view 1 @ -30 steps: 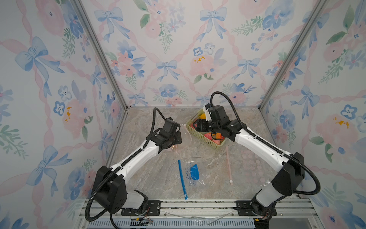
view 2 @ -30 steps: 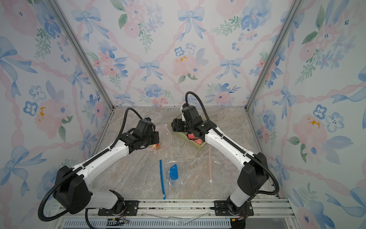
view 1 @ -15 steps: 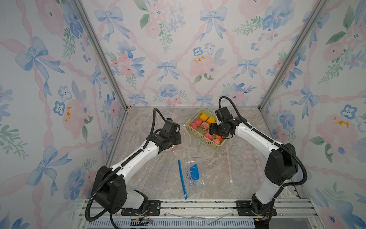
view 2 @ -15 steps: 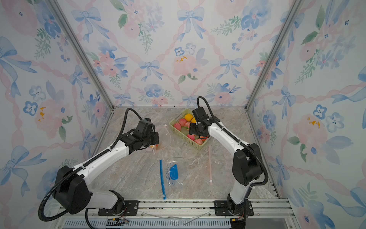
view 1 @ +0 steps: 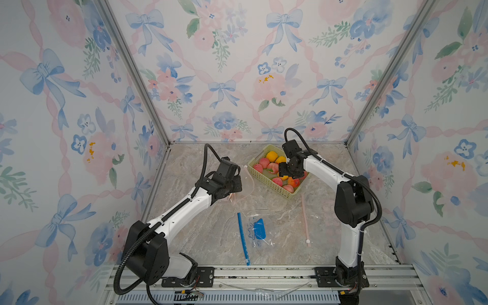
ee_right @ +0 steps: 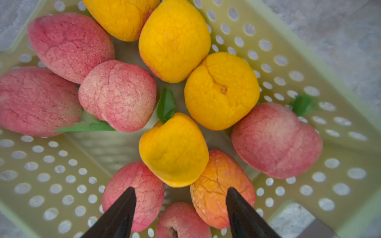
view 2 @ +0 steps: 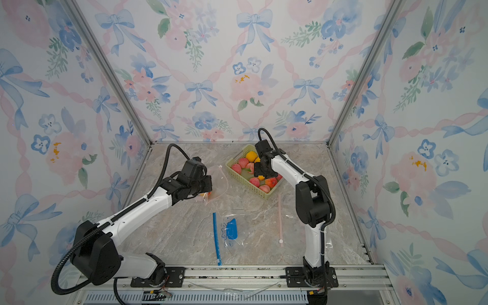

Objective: Place the peach in a zip-top bag and seal the zipper
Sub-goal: Pick up the peach from the basket.

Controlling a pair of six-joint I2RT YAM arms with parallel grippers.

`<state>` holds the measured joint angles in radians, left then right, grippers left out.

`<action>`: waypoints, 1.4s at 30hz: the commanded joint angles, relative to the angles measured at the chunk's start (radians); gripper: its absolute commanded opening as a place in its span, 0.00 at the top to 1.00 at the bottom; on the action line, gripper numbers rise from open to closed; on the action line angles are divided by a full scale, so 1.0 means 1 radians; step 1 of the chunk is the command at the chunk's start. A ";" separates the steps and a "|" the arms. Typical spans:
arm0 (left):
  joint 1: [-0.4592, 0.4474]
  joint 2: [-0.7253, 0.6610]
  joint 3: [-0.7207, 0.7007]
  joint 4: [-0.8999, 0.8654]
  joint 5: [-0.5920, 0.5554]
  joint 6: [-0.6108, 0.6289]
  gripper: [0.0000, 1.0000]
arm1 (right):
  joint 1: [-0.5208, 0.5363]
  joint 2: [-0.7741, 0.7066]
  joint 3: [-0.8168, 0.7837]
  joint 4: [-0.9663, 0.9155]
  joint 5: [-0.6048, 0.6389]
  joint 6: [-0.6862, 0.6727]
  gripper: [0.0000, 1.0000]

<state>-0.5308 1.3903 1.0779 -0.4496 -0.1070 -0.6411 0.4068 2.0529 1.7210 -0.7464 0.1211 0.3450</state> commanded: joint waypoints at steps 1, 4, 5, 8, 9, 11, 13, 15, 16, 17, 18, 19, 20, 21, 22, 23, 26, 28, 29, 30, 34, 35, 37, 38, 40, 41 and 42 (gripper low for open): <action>-0.004 -0.005 -0.003 0.011 -0.005 -0.011 1.00 | -0.009 0.049 0.068 -0.031 0.004 -0.058 0.29; -0.005 -0.001 0.000 0.011 -0.003 -0.011 1.00 | -0.008 0.086 0.106 -0.037 -0.009 -0.073 0.28; -0.005 0.002 0.003 0.012 -0.001 -0.012 1.00 | -0.008 0.098 0.116 -0.040 -0.012 -0.077 0.28; -0.005 0.006 0.005 0.011 0.003 -0.009 1.00 | -0.008 0.120 0.135 -0.045 -0.019 -0.083 0.28; -0.005 0.006 0.007 0.011 0.001 -0.010 1.00 | -0.007 0.126 0.137 -0.045 -0.021 -0.084 0.28; -0.005 0.007 0.008 0.011 0.003 -0.010 1.00 | -0.006 0.134 0.141 -0.042 -0.024 -0.086 0.28; -0.005 0.010 0.008 0.011 0.003 -0.008 1.00 | -0.005 0.142 0.145 -0.042 -0.025 -0.089 0.28; -0.005 0.012 0.011 0.011 0.003 -0.011 1.00 | -0.005 0.151 0.151 -0.047 -0.019 -0.092 0.28; -0.005 0.012 0.010 0.011 0.003 -0.010 1.00 | -0.005 0.157 0.153 -0.049 -0.015 -0.093 0.28; -0.005 0.014 0.011 0.011 0.005 -0.011 1.00 | -0.003 0.161 0.157 -0.050 -0.012 -0.095 0.28; -0.005 0.013 0.009 0.011 0.004 -0.011 1.00 | -0.002 0.163 0.158 -0.053 -0.007 -0.097 0.28; -0.005 0.015 0.008 0.012 0.006 -0.011 1.00 | -0.002 0.167 0.160 -0.054 -0.005 -0.098 0.28; -0.005 0.015 0.008 0.014 0.006 -0.011 1.00 | -0.003 0.169 0.161 -0.054 -0.002 -0.100 0.28; -0.004 0.016 0.007 0.015 0.008 -0.012 1.00 | -0.002 0.171 0.162 -0.054 0.000 -0.103 0.28; -0.005 0.018 0.005 0.018 0.010 -0.012 1.00 | -0.002 0.174 0.163 -0.054 0.003 -0.104 0.27; -0.005 0.019 0.007 0.019 0.010 -0.012 1.00 | -0.002 0.178 0.166 -0.056 0.006 -0.106 0.27; -0.005 0.023 0.007 0.021 0.016 -0.012 1.00 | -0.001 0.188 0.172 -0.065 0.013 -0.111 0.25; -0.005 0.024 0.006 0.020 0.017 -0.013 1.00 | -0.002 0.187 0.168 -0.064 0.017 -0.113 0.26; -0.005 0.024 0.005 0.020 0.017 -0.014 1.00 | -0.001 0.185 0.166 -0.062 0.018 -0.114 0.27; -0.005 0.024 0.006 0.020 0.016 -0.014 1.00 | 0.000 0.182 0.165 -0.060 0.019 -0.114 0.28; -0.005 0.023 0.005 0.020 0.015 -0.013 1.00 | 0.000 0.160 0.155 -0.056 0.019 -0.115 0.35; -0.005 0.024 0.006 0.021 0.018 -0.010 1.00 | 0.001 0.152 0.152 -0.055 0.018 -0.115 0.37; -0.006 0.025 0.008 0.020 0.020 -0.011 1.00 | 0.000 0.131 0.142 -0.048 0.020 -0.115 0.39; -0.005 0.027 0.009 0.020 0.021 -0.010 1.00 | 0.002 0.118 0.136 -0.044 0.020 -0.113 0.40; -0.005 0.029 0.011 0.020 0.024 -0.010 1.00 | 0.004 0.087 0.118 -0.032 0.018 -0.112 0.42; -0.005 0.028 0.011 0.021 0.024 -0.010 1.00 | 0.004 0.069 0.110 -0.027 0.019 -0.111 0.44; -0.005 0.029 0.012 0.020 0.025 -0.010 1.00 | 0.006 0.047 0.099 -0.020 0.017 -0.110 0.45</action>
<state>-0.5308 1.4044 1.0779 -0.4393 -0.0952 -0.6411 0.4068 2.1906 1.8397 -0.7719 0.1284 0.2344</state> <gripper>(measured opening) 0.047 0.615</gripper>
